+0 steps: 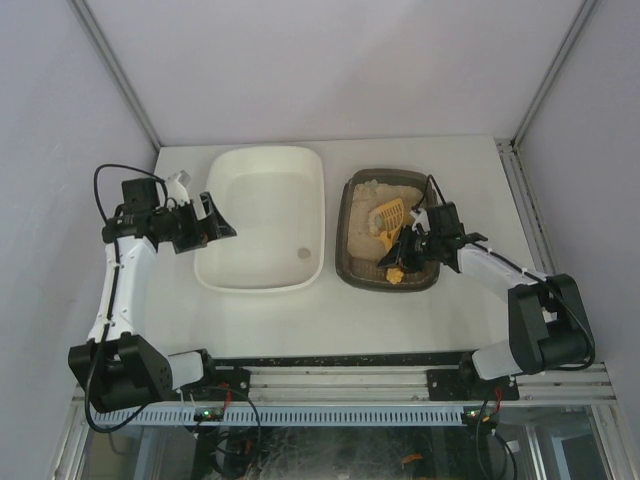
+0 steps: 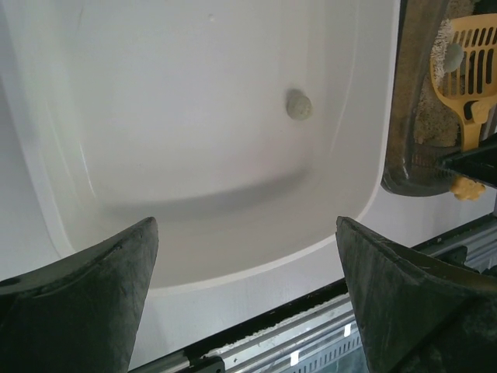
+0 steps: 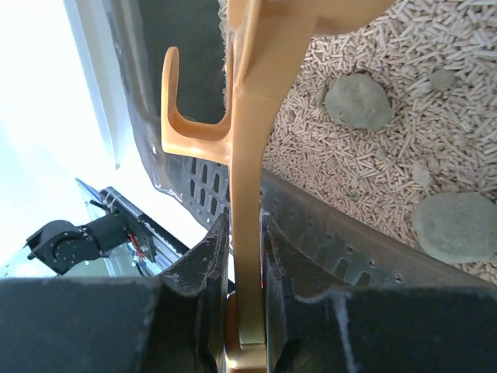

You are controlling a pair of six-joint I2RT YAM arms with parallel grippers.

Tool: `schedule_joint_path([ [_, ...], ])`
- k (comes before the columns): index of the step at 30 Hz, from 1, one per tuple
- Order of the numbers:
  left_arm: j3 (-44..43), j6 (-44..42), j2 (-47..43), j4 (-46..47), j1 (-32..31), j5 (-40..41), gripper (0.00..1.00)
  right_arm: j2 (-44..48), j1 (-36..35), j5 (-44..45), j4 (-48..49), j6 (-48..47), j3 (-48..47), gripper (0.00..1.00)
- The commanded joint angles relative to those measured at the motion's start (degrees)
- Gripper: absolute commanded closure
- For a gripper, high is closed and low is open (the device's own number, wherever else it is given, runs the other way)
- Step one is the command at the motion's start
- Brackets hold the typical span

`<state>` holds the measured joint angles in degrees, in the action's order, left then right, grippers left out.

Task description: Clean the litter box

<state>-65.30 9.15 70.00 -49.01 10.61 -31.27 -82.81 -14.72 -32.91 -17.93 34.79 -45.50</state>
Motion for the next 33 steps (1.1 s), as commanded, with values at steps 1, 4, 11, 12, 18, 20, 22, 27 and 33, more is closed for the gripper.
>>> schedule_joint_path([
  [1, 1.39, -3.13, -0.91, 0.23, -0.41, 3.0, 0.0, 2.1, 0.05, -5.05, 6.31, 1.08, 3.34, 1.0],
  [4, 2.0, -9.41, -1.43, -3.44, -0.37, -2.53, 0.0, 2.36, 1.16, -10.11, 10.87, 1.8, 5.44, 1.0],
  [11, 8.98, -17.89, -4.85, -3.82, -0.96, -5.48, 0.0, 6.96, 4.92, -18.06, 35.03, 11.16, 17.11, 1.0],
  [12, 9.46, -17.58, -5.03, -3.22, -1.62, -1.83, 0.0, 6.76, 5.73, -19.73, 41.6, 14.39, 19.51, 1.0],
  [18, 15.98, -16.65, -8.97, 2.76, -4.71, 9.01, 0.0, -0.54, 7.36, -25.96, 74.97, 31.17, 28.69, 1.0],
  [20, 15.98, -16.83, -10.26, 2.51, -4.96, 8.97, 0.0, -5.21, 8.87, -26.13, 87.89, 37.55, 31.25, 1.0],
  [22, 16.19, -16.59, -11.46, 3.03, -4.99, 9.19, 0.0, -9.29, 8.55, -26.56, 95.98, 41.7, 31.59, 1.0],
  [27, 16.65, -16.27, -12.08, 3.33, -4.97, 10.4, 0.0, -12.77, 4.32, -27.09, 99.06, 41.33, 31.36, 1.0],
  [33, 16.65, -16.17, -11.87, 3.33, -4.95, 10.55, 0.0, -9.48, 6.82, -27.55, 97.06, 40.42, 32.12, 1.0],
])
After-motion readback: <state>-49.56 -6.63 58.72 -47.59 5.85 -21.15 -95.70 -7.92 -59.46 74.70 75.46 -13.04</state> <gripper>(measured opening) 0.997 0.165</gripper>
